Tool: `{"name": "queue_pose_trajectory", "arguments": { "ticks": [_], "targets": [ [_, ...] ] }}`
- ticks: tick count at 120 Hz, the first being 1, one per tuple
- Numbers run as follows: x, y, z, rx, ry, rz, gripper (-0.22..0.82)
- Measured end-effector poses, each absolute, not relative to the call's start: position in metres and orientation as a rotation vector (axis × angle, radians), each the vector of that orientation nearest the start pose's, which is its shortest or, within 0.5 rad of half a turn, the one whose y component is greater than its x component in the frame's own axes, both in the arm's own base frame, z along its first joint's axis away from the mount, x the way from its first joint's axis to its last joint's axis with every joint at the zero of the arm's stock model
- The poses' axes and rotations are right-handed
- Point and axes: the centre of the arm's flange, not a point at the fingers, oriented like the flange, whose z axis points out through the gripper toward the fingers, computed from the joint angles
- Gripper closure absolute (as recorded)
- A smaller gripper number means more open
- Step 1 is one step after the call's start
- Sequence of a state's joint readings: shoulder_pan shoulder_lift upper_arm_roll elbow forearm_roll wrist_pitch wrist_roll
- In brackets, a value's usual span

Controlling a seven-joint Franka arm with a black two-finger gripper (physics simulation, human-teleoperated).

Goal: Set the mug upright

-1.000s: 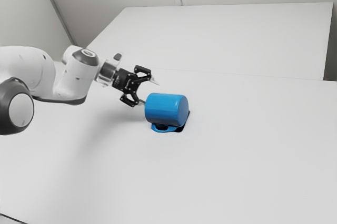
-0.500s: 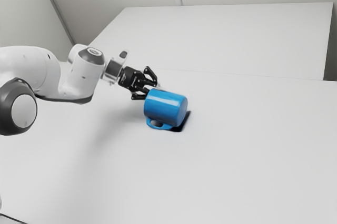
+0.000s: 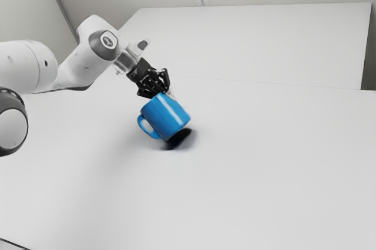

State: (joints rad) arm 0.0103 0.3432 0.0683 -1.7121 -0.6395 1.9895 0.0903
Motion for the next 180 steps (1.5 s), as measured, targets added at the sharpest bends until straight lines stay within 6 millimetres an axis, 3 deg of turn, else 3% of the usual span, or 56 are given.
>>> {"name": "queue_pose_trajectory", "arguments": {
  "ticks": [23,50,72,130,155,180],
  "targets": [
    [0.622,0.003,0.405,2.888,0.145,0.009,0.72],
    [0.590,0.003,0.402,3.049,0.031,0.111,0.72],
    [0.590,0.005,0.403,3.084,0.012,0.229,0.72],
    [0.583,-0.001,0.379,3.081,0.036,0.351,0.72],
    [0.583,-0.011,0.392,3.064,0.012,0.391,0.31],
    [0.578,-0.009,0.419,3.061,-0.001,0.422,0.12]
  ]
}}
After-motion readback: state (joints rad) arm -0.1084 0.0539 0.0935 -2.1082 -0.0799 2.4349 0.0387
